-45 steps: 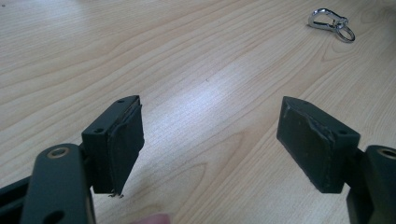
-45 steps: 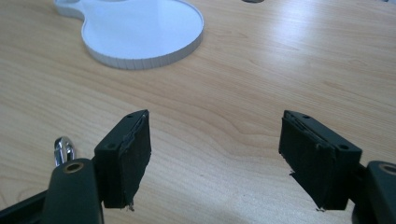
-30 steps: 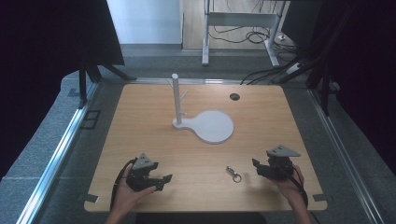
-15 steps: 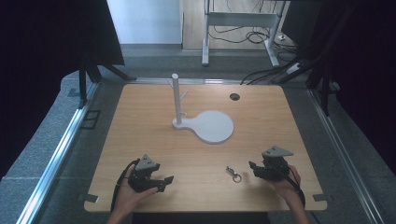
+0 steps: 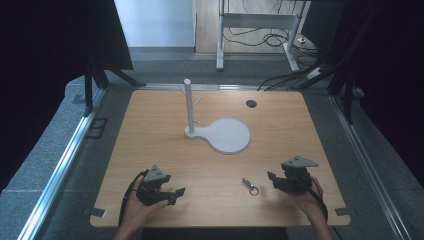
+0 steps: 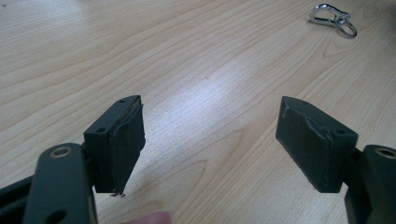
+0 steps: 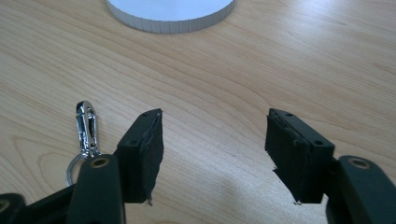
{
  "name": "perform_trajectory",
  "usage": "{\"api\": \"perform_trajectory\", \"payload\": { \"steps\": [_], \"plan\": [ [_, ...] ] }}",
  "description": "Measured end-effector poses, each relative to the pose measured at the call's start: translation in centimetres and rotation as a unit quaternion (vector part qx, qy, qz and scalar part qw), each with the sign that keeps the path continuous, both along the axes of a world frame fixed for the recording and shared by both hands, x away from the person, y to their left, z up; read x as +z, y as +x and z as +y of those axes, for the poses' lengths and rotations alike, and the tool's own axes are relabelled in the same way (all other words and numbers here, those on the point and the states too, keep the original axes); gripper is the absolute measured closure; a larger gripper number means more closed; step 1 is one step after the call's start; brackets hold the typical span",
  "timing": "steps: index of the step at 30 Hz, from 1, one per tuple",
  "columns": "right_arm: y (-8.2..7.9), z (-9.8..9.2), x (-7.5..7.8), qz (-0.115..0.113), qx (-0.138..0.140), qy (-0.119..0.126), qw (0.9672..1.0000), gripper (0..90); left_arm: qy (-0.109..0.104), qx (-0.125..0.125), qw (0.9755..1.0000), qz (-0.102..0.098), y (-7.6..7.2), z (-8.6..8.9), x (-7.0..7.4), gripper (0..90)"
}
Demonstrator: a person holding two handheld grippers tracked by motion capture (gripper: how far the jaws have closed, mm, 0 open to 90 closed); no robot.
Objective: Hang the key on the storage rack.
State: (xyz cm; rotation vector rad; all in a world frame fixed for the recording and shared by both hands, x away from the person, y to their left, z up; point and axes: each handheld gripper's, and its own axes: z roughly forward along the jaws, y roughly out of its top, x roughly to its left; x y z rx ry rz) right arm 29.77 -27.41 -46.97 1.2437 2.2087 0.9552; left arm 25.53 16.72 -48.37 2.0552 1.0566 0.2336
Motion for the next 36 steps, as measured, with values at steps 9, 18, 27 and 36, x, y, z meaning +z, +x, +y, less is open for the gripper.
{"api": "perform_trajectory", "payload": {
  "steps": [9,18,27,36],
  "plan": [
    [0.0,0.3,1.3,0.018,0.031,0.003,0.9994,47.0,-0.009,0.009,0.9999,-0.001,0.0,0.6,0.3,24.0],
    [0.1,1.3,2.2,0.034,0.058,-0.006,0.9977,47.6,-0.028,-0.001,0.9996,0.005,-0.1,0.5,0.5,24.1],
    [0.7,3.0,3.5,0.053,0.095,-0.025,0.9938,50.1,-0.025,0.001,0.9997,0.0,-0.1,0.7,0.5,24.3],
    [1.8,5.0,3.7,0.085,0.128,-0.047,0.987,52.1,-0.017,-0.003,0.9998,0.004,0.0,0.7,0.3,24.3]
  ]
}}
